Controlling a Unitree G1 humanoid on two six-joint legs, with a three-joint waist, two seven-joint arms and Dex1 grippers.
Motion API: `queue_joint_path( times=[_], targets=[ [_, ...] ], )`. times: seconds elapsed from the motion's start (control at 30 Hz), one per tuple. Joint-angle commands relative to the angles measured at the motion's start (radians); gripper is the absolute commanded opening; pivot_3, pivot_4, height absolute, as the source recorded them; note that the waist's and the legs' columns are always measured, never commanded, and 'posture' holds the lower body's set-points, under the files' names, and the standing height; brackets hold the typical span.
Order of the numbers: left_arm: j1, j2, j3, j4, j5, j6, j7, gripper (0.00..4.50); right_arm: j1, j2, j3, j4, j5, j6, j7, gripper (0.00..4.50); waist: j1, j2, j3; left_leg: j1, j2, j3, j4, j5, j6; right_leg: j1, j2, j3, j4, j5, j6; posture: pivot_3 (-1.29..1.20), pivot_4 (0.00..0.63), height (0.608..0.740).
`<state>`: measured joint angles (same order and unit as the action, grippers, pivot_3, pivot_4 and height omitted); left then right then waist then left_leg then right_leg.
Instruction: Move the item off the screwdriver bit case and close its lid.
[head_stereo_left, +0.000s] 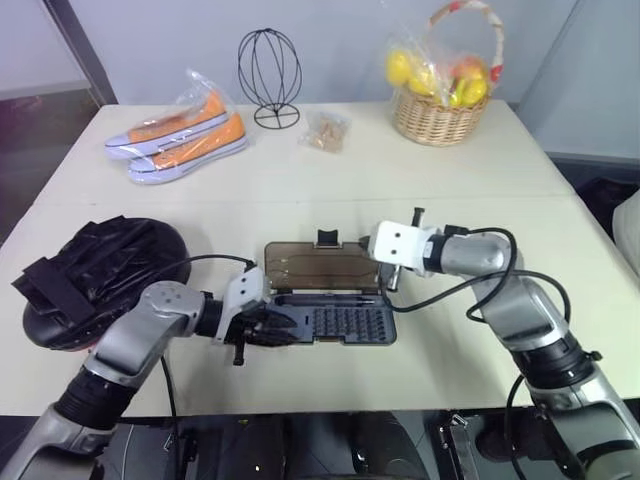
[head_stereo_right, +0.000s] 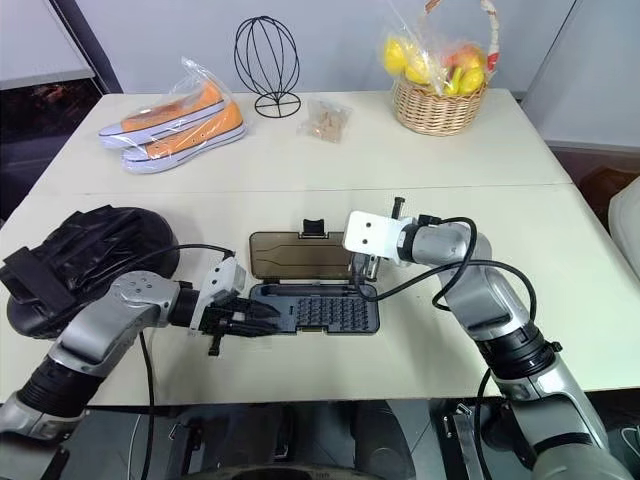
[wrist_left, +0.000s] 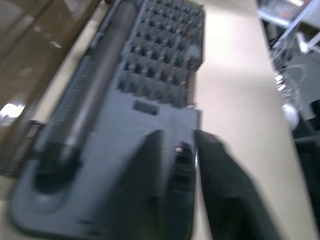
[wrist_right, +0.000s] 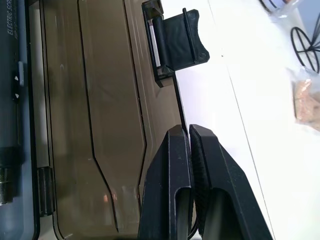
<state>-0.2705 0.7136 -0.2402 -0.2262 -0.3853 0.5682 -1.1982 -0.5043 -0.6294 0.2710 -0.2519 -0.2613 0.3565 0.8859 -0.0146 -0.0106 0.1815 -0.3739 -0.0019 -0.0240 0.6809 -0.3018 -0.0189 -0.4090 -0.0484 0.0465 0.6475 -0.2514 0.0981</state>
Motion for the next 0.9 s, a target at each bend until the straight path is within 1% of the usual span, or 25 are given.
queue_joint_path(
  times=[0.03,0.07,0.17,0.23,0.3,0.37,0.43,0.47,0.53,0.57,0.63,0.7,0.77,0.83,0.9],
  targets=[
    [0.008,0.022,0.037,-0.045,-0.052,0.065,0.002,3.33,-0.015,-0.015,-0.045,-0.030,-0.012,-0.018,-0.048,0.00,-0.001,0.000,0.000,0.000,0.000,0.000,0.000,0.000,0.000,0.000,0.000,0.000,0.000,0.000,0.000,0.00,0.150,0.740],
    [0.000,0.034,0.064,-0.072,-0.099,0.094,-0.015,3.77,-0.015,-0.017,-0.044,-0.023,-0.011,-0.024,-0.050,0.00,-0.002,-0.001,0.001,0.000,0.000,0.000,0.000,0.000,0.000,0.000,0.000,0.000,0.000,0.000,0.000,0.00,0.150,0.740],
    [-0.054,0.058,0.149,-0.123,-0.250,0.218,-0.033,3.77,-0.014,-0.026,-0.038,-0.018,-0.007,-0.040,-0.052,0.00,-0.003,-0.002,0.004,-0.002,0.001,0.000,0.000,0.000,0.000,-0.002,0.001,0.000,0.000,0.000,0.000,0.00,0.150,0.740],
    [-0.120,0.063,0.216,-0.124,-0.364,0.306,-0.031,3.77,-0.011,-0.031,-0.036,-0.018,-0.004,-0.050,-0.054,0.00,-0.002,-0.003,0.005,-0.002,0.001,0.000,0.000,0.000,0.000,-0.002,0.001,0.000,0.000,0.000,0.000,0.00,0.150,0.740],
    [-0.239,0.048,0.300,-0.058,-0.487,0.408,-0.001,3.77,-0.004,-0.037,-0.033,-0.023,-0.005,-0.061,-0.054,0.00,0.000,-0.004,0.006,-0.003,0.001,-0.001,0.000,0.000,0.000,-0.002,0.000,-0.001,0.000,0.000,0.000,0.00,0.150,0.740],
    [-0.354,0.022,0.356,0.045,-0.544,0.468,0.046,3.77,0.005,-0.043,-0.030,-0.026,-0.005,-0.072,-0.053,0.00,0.001,-0.005,0.007,-0.003,0.000,-0.002,0.001,0.000,0.000,-0.002,0.000,-0.002,-0.001,0.000,0.000,0.00,0.150,0.740],
    [-0.487,-0.016,0.400,0.199,-0.547,0.474,0.099,3.77,0.013,-0.048,-0.026,-0.029,-0.007,-0.086,-0.051,0.00,-0.001,-0.005,0.007,-0.003,-0.001,-0.002,0.001,0.000,0.000,-0.002,0.000,-0.002,-0.001,0.001,0.002,0.00,0.150,0.740],
    [-0.551,-0.033,0.406,0.290,-0.517,0.451,0.123,3.77,0.016,-0.051,-0.024,-0.030,-0.008,-0.093,-0.051,0.00,-0.002,-0.005,0.007,-0.003,-0.002,-0.002,0.001,0.000,0.000,-0.001,0.000,-0.002,-0.001,0.001,0.003,0.00,0.150,0.740],
    [-0.650,-0.065,0.382,0.471,-0.394,0.329,0.176,3.77,0.018,-0.054,-0.022,-0.030,-0.009,-0.104,-0.052,0.00,-0.002,-0.005,0.007,-0.003,-0.002,-0.002,0.001,0.000,0.000,-0.001,0.001,-0.002,-0.001,0.001,0.003,0.00,0.150,0.740],
    [-0.685,-0.075,0.343,0.565,-0.305,0.239,0.194,3.77,0.018,-0.055,-0.022,-0.031,-0.009,-0.109,-0.052,0.00,-0.004,-0.005,0.007,-0.003,-0.003,-0.002,0.001,0.000,0.000,-0.002,0.001,-0.002,-0.001,0.001,0.003,0.00,0.150,0.740],
    [-0.727,-0.092,0.295,0.698,-0.190,0.097,0.196,3.77,0.018,-0.055,-0.023,-0.032,-0.007,-0.119,-0.053,0.00,-0.007,-0.005,0.007,-0.002,-0.003,-0.001,0.000,0.000,0.000,-0.002,0.001,-0.002,-0.001,0.002,0.003,0.00,0.150,0.740],
    [-0.769,-0.118,0.213,0.885,-0.039,-0.089,0.203,3.24,0.019,-0.057,-0.025,-0.044,-0.003,-0.135,-0.050,0.00,-0.005,-0.004,0.007,-0.003,-0.003,-0.001,-0.001,0.000,0.000,-0.003,0.001,-0.001,-0.001,0.001,0.003,0.00,0.150,0.740],
    [-0.795,-0.137,0.151,1.015,0.075,-0.236,0.197,2.48,0.020,-0.056,-0.026,-0.050,-0.002,-0.140,-0.051,0.00,-0.003,-0.005,0.007,-0.004,-0.003,-0.001,-0.001,0.000,0.000,-0.004,0.002,-0.002,-0.002,0.001,0.003,0.00,0.150,0.740],
    [-0.785,-0.160,0.058,1.118,0.216,-0.405,0.220,1.44,0.024,-0.062,-0.029,-0.062,-0.005,-0.147,-0.051,0.00,-0.003,-0.005,0.007,-0.010,-0.003,-0.001,0.000,0.000,0.000,-0.009,0.002,-0.001,-0.002,0.001,0.003,0.00,0.150,0.740],
    [-0.776,-0.174,0.011,1.180,0.295,-0.516,0.211,0.35,0.027,-0.066,-0.030,-0.069,-0.005,-0.147,-0.049,0.00,0.000,-0.005,0.007,-0.020,-0.003,-0.001,0.001,0.001,-0.002,-0.019,0.001,-0.001,0.000,0.002,0.003,0.00,0.150,0.740]
  ],
)
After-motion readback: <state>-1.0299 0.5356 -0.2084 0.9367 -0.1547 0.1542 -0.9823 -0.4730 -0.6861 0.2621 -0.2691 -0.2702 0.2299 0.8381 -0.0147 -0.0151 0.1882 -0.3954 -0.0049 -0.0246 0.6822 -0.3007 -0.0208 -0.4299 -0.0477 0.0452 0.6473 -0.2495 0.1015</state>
